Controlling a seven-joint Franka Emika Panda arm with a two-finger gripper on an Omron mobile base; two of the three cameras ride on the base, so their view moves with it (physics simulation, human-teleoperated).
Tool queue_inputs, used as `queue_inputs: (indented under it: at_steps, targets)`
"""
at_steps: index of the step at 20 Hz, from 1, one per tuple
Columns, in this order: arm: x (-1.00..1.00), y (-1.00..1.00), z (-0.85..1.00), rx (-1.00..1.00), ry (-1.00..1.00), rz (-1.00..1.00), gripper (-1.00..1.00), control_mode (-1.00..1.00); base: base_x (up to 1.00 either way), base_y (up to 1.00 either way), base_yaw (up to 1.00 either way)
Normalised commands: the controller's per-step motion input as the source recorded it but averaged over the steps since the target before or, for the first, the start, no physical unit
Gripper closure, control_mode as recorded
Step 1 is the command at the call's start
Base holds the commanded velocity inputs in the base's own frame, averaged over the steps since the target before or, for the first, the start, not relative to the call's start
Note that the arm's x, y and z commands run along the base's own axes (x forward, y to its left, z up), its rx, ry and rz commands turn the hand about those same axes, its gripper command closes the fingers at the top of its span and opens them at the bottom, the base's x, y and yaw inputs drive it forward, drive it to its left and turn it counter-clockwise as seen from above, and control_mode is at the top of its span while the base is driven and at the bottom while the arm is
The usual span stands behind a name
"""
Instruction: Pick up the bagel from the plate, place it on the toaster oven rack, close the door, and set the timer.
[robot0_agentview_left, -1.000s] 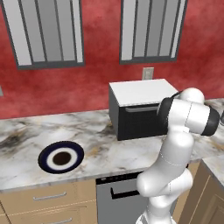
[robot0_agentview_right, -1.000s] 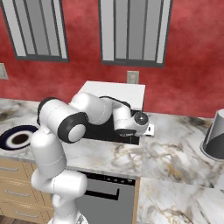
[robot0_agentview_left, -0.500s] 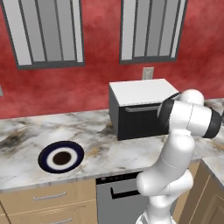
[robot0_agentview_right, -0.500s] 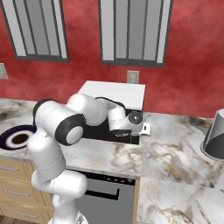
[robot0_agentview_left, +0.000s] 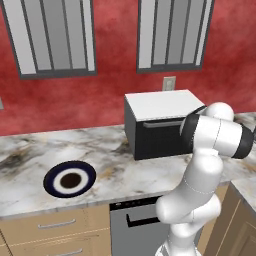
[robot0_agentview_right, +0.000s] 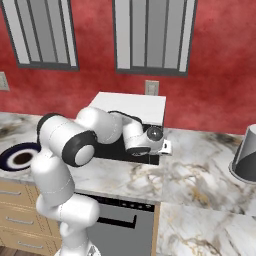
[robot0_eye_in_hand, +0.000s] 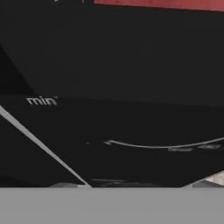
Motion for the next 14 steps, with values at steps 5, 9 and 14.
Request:
queue_inputs:
  at_steps: [5, 9, 14]
  targets:
    - [0.1, -0.18, 1.0, 0.25, 0.11, 0.17, 1.0, -1.0, 0.0, 0.0, 0.0]
    - [0.0, -0.01, 1.0, 0.02, 0.0, 0.03, 1.0, -1.0, 0.0, 0.0, 0.0]
    - [-0.04, 0.05, 1.0, -0.06, -0.02, 0.0, 1.0, -1.0, 0.0, 0.0, 0.0]
